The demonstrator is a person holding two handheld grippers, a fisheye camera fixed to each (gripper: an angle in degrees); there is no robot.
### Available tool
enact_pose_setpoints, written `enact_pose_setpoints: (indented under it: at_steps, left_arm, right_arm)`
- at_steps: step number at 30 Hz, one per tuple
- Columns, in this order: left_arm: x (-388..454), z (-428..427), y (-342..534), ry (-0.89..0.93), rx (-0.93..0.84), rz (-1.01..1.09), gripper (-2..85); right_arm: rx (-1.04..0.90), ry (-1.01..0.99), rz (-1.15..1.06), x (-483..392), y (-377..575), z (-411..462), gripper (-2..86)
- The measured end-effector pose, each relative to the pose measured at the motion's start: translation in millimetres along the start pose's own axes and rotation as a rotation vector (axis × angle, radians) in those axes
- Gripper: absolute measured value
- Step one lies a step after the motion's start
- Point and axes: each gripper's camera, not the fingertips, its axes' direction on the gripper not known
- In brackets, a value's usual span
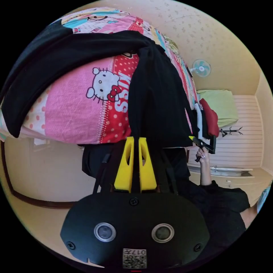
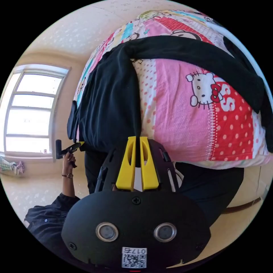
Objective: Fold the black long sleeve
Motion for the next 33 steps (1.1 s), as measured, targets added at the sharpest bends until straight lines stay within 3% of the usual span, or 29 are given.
enact_pose_setpoints:
  at_steps: [2, 7, 9, 14, 21, 25, 28, 33]
  left_arm:
    - [-2, -37, 18, 0.146, -0.047, 0.009, 2.0]
    - [-13, -65, 62, 0.212, -0.115, -0.016, 5.0]
    - [-34, -72, 69, 0.262, -0.05, -0.079, 8.5]
    - [-136, -144, 75, 0.56, 0.447, -0.37, 14.6]
    - [-222, -185, 45, 0.581, 0.833, -0.725, 17.3]
    - [-245, -172, 37, 0.631, 0.906, -0.897, 9.9]
    - [-240, -179, 50, 0.57, 1.014, -0.849, 3.7]
    - [-217, -229, 74, 0.455, 1.153, -0.695, 2.5]
  right_arm:
    - [0.003, -0.014, -0.047, -2, 15, -36, 3.4]
    - [-0.101, 0.202, -0.056, 7, 75, -81, 2.9]
    - [-0.105, 0.235, -0.003, 23, 88, -77, 3.0]
    - [-0.049, 0.303, -0.027, 19, 96, -84, 3.1]
    - [0.076, 0.326, -0.3, -63, 62, -78, 5.4]
    - [0.252, 0.434, -0.263, -75, 42, -53, 9.0]
    - [0.357, 0.464, -0.276, -57, 45, -19, 7.9]
    - [0.298, 0.327, -0.205, -10, 47, -11, 5.5]
